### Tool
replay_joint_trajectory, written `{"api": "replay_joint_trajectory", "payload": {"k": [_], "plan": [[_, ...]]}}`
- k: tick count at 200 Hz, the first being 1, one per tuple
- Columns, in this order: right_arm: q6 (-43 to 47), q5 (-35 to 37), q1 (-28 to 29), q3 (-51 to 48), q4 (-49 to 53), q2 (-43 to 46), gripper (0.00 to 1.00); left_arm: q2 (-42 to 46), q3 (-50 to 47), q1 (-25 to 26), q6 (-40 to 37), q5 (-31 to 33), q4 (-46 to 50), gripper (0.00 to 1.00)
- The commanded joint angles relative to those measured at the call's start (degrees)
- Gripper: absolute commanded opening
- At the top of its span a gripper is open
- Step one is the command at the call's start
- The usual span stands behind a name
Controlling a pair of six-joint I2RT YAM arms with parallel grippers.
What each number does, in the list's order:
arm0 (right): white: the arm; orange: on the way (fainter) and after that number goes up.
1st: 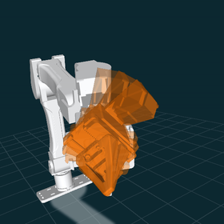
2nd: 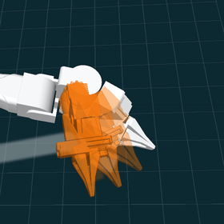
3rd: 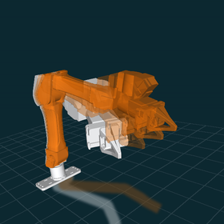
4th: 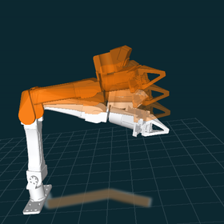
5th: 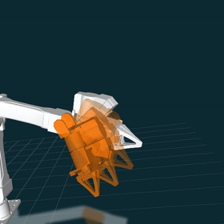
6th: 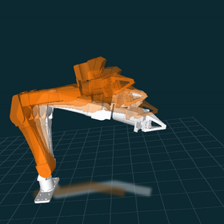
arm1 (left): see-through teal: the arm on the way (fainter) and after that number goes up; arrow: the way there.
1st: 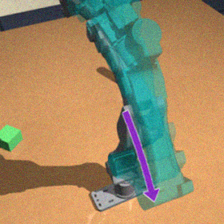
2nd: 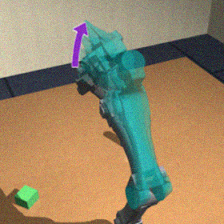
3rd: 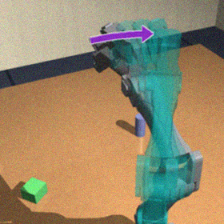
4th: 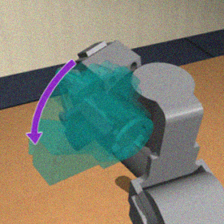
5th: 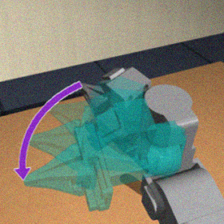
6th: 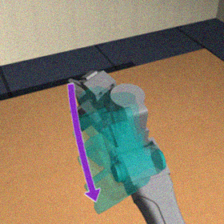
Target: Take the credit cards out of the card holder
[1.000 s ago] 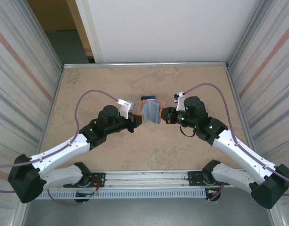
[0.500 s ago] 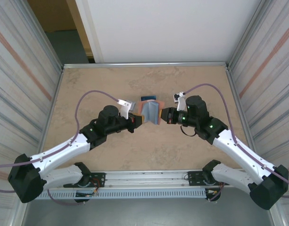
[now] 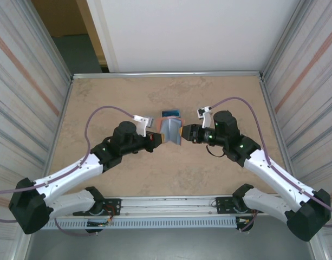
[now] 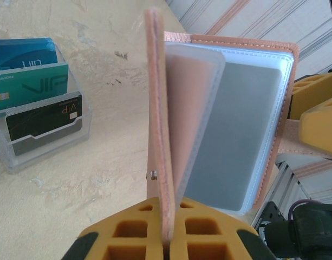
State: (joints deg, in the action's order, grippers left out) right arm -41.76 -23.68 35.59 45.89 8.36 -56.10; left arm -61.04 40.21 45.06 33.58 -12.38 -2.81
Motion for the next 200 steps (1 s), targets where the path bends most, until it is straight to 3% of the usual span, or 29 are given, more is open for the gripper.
{"api": "replay_joint_trajectory", "payload": {"k": [1, 56, 96, 125, 150, 200], "plan": [[0.0, -2.04, -0.35, -0.01, -2.44, -1.45, 0.3, 1.87, 0.66, -0.32, 1.25, -0.6, -2.28, 0.0], [0.08, -2.08, -0.35, 0.31, -3.35, -3.45, 0.26, 1.9, 0.66, -0.4, 1.62, -2.9, -4.22, 0.0], [0.31, -2.5, -0.46, 0.34, -3.24, -3.15, 0.12, 2.07, -0.01, -0.41, 1.6, -2.21, -4.4, 0.0], [0.16, -3.9, -0.35, 0.34, -4.22, -2.07, 0.12, 0.97, -0.37, -0.41, 1.49, -1.88, -4.53, 0.0], [0.62, -4.44, -0.14, 0.47, -4.24, -1.18, 0.18, -0.58, -0.27, -0.4, 1.53, -2.93, -5.81, 0.0], [1.15, -3.81, 0.22, 0.43, -3.48, -1.02, 0.13, -2.89, 0.59, -0.37, 2.03, -5.11, -8.72, 0.0]]}}
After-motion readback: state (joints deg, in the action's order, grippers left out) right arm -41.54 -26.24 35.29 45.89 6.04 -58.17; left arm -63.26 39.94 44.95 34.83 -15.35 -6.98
